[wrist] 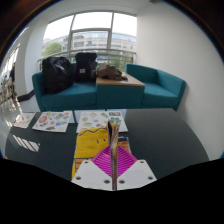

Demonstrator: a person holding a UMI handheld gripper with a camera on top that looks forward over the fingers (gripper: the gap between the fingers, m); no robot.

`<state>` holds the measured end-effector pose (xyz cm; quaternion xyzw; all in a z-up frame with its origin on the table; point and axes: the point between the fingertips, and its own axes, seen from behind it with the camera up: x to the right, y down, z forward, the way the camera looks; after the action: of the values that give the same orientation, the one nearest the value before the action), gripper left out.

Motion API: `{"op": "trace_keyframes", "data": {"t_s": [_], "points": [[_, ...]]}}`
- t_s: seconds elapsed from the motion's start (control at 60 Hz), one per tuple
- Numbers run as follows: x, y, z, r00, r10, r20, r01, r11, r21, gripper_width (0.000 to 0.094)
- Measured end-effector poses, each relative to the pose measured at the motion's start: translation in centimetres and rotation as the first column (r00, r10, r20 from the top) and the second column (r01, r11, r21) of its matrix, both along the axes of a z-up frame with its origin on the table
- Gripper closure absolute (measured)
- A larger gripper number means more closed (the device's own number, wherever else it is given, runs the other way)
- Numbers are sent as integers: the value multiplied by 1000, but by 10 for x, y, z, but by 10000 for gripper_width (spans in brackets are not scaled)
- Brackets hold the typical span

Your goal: Fold towel

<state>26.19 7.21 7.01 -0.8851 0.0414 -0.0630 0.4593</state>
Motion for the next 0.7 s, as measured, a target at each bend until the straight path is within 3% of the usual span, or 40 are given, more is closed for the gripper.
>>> {"op": "trace_keyframes", "data": {"t_s": [0.067, 0.117, 0.15, 0.267, 0.383, 0.417, 0.583, 0.7], "points": [[47, -2, -21, 995, -87, 48, 88, 996, -14, 783], [76, -5, -30, 986, -126, 113, 129, 991, -22, 773], [89, -7, -35, 980, -136, 144, 142, 989, -28, 762], [92, -14, -25, 984, -136, 119, 137, 991, -1, 575], [55, -22, 25, 995, -92, 46, 88, 993, 83, 208], [45, -26, 42, 996, -77, 39, 72, 991, 113, 146], [-28, -63, 113, 1000, 1, -17, 3, 975, 221, 119], [-82, -100, 137, 996, 63, -56, -48, 970, 238, 121]]}}
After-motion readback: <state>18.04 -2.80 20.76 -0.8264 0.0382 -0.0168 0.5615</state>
